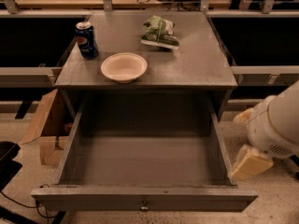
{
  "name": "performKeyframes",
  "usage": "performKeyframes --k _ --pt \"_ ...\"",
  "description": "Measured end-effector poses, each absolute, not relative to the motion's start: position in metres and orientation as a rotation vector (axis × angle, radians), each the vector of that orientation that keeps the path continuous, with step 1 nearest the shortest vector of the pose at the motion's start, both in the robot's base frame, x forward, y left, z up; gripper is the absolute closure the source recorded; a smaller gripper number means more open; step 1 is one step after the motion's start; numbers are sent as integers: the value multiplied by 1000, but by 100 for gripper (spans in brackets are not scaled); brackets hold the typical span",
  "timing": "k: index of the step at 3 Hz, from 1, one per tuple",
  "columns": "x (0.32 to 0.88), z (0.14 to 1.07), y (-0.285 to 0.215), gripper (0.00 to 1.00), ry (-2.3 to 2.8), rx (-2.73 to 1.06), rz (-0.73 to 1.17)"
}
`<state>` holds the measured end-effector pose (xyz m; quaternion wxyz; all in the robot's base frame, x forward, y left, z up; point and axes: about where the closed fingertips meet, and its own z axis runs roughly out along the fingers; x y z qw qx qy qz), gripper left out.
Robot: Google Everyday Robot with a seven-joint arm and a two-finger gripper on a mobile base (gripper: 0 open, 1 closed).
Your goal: Close top drawer
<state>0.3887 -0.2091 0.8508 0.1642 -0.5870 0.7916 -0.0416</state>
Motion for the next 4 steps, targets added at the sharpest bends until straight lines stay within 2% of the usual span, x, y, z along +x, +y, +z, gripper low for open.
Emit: performKeyframes --k 2,3,4 --pt "313 739 -206 72 2380 -1699 -37" --pt "273 727 -221 100 2436 -1718 -65" --pt "273 727 -221 100 2436 -1718 -65"
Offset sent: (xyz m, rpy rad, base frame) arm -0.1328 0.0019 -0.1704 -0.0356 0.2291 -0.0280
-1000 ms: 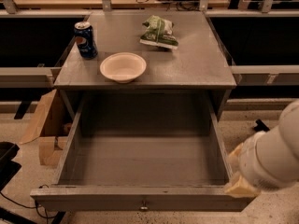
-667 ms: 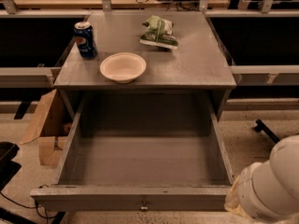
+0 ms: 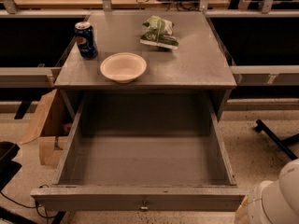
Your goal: Close top drawer
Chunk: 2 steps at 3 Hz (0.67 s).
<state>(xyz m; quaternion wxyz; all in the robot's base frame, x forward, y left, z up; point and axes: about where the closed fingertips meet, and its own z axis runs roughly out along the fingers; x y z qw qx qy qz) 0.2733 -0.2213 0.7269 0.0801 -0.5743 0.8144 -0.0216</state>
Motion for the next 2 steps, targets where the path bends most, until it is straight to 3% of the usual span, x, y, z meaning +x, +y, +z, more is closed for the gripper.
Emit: performKeyframes --k 1,2 --pt "272 721 -213 100 2420 -1729 -35" --pt "261 664 -166 100 2406 -1703 172"
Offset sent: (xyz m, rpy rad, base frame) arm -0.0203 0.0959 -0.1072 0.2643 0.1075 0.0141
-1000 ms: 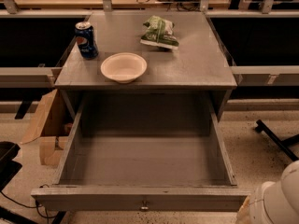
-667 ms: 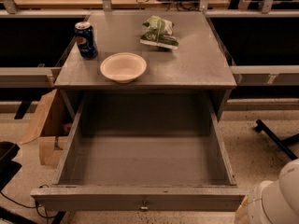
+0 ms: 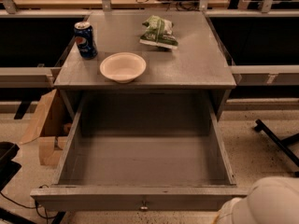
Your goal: Close top drawer
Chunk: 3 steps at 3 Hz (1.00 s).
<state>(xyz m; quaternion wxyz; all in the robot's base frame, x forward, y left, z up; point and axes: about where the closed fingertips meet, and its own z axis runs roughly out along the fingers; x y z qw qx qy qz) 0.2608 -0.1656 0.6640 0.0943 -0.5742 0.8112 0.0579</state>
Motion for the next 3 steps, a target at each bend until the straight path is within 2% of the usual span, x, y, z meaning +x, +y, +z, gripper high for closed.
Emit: performKeyframes --k 1,3 --pt "267 628 -138 100 2365 -1659 239" --pt "324 587 -119 100 2291 -1601 163"
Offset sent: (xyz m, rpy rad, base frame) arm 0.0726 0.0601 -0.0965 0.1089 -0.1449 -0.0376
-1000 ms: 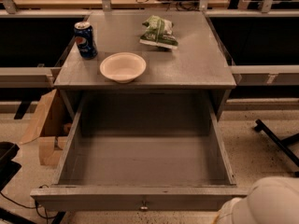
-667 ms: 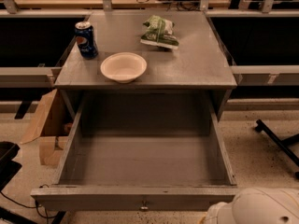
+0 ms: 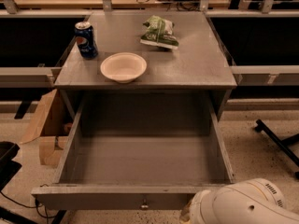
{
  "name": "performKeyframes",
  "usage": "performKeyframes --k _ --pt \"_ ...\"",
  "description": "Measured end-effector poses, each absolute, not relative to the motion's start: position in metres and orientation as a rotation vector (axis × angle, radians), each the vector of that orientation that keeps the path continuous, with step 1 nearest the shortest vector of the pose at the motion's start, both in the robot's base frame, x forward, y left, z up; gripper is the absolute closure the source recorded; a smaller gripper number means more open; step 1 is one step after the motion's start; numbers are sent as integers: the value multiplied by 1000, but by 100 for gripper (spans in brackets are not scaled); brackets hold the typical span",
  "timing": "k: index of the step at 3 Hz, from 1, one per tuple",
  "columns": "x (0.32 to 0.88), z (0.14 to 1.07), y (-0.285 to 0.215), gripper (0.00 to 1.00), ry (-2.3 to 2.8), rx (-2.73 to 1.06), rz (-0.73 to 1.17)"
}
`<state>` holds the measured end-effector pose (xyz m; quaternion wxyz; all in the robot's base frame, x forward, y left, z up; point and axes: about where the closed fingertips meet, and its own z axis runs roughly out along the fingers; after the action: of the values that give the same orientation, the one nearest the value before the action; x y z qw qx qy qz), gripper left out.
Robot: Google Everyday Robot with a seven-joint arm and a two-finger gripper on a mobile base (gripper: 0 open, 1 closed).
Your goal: Close top drawer
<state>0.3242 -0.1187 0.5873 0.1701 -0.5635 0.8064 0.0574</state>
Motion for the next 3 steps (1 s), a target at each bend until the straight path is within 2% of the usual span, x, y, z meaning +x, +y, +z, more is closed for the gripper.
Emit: performKeyframes --k 3 --pt "350 588 -127 100 2259 -1611 92"
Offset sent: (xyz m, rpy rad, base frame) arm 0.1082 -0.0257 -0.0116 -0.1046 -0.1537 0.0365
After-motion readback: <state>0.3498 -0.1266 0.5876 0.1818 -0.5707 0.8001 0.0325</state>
